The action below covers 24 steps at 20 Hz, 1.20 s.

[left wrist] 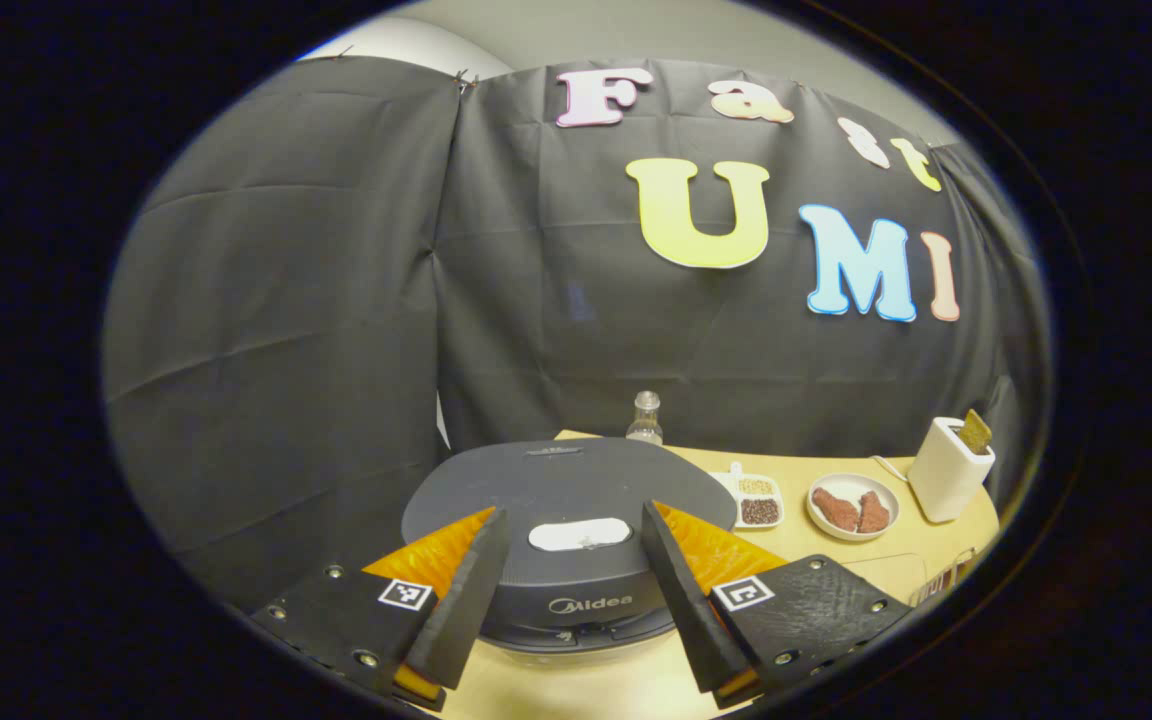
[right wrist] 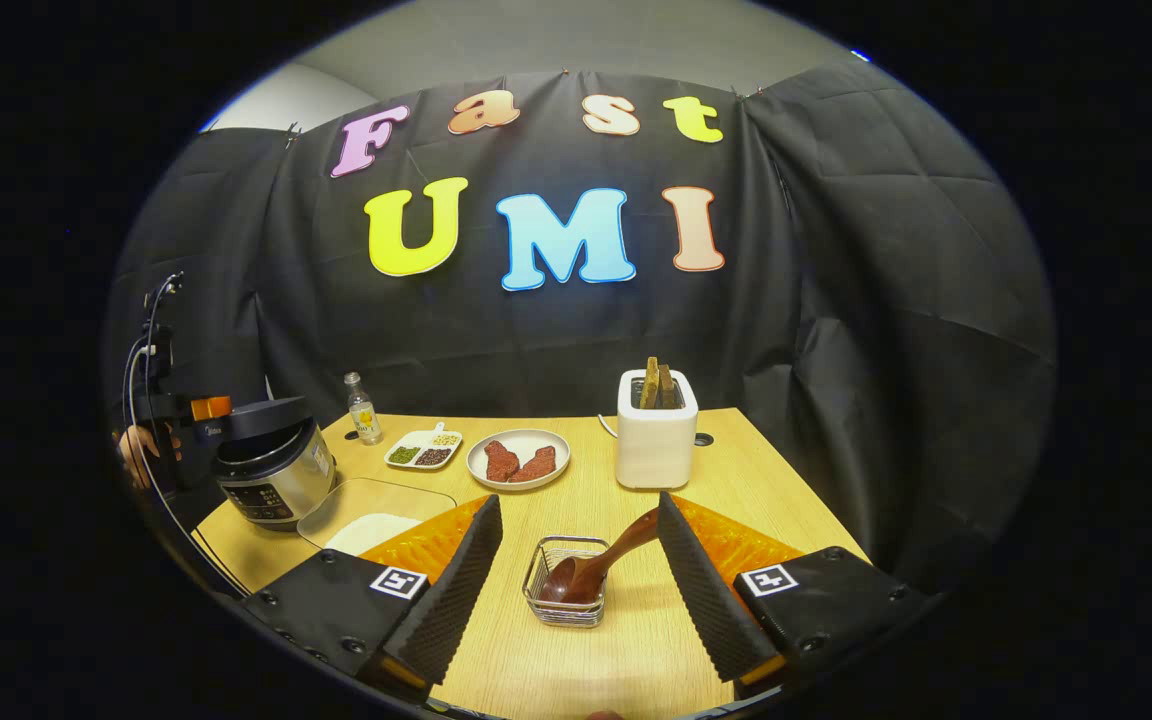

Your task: Close the left gripper, press the button to open the rice cooker; take a wooden spoon from the chopstick holder with the right hand, scoop a spoonful of rice and pour it into the rice cooker, then put the wooden spoon back into the chopstick holder.

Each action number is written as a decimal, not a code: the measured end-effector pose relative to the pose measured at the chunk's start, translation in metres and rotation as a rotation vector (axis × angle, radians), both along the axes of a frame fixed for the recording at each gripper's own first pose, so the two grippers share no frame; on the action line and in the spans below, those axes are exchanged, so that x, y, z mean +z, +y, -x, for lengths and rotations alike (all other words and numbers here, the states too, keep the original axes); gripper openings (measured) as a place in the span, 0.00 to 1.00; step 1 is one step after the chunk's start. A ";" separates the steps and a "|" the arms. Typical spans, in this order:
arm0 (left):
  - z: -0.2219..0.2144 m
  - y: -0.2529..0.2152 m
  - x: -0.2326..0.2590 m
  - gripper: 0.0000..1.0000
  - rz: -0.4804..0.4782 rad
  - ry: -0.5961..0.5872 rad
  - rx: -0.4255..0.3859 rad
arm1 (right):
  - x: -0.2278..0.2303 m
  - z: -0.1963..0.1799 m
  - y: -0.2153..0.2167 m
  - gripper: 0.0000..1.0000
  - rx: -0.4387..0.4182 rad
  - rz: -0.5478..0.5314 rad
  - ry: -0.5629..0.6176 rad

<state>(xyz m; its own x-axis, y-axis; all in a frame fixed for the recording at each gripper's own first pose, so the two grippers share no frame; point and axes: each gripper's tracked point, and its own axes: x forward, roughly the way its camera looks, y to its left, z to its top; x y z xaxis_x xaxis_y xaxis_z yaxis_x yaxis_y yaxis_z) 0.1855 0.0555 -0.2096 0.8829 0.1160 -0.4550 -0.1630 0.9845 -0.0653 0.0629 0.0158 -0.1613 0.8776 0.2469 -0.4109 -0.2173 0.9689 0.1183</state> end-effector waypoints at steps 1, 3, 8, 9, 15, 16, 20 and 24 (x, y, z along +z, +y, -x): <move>0.002 -0.001 -0.004 0.87 0.001 0.007 -0.002 | -0.001 0.000 -0.001 0.98 0.000 0.000 0.002; 0.003 -0.003 -0.012 0.87 0.003 0.021 -0.005 | -0.002 0.000 0.001 0.98 0.000 0.001 0.005; 0.009 -0.007 -0.031 0.87 0.004 0.056 -0.012 | -0.002 0.000 0.007 0.98 0.007 0.010 0.006; 0.010 -0.007 -0.034 0.89 0.005 0.063 -0.012 | -0.002 0.000 0.008 0.98 0.007 0.013 0.005; 0.016 -0.008 -0.040 0.87 0.000 0.049 -0.007 | -0.002 -0.001 0.007 0.98 0.001 0.027 0.005; 0.018 -0.009 -0.040 0.87 -0.003 0.044 -0.007 | -0.003 0.000 0.008 0.98 -0.001 0.026 0.006; 0.020 -0.011 -0.044 0.88 -0.025 0.000 -0.010 | -0.008 -0.001 0.012 0.98 -0.002 0.028 0.017; 0.029 -0.012 -0.048 0.89 0.007 -0.035 -0.008 | -0.009 -0.001 0.020 0.98 0.011 0.039 0.022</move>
<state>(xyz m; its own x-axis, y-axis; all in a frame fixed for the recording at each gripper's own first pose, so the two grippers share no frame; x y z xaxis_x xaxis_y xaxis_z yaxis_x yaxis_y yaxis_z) 0.1568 0.0434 -0.2575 0.8993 0.1054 -0.4245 -0.1523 0.9852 -0.0781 0.0642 0.0362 -0.1707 0.8658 0.2399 -0.4392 -0.2257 0.9705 0.0851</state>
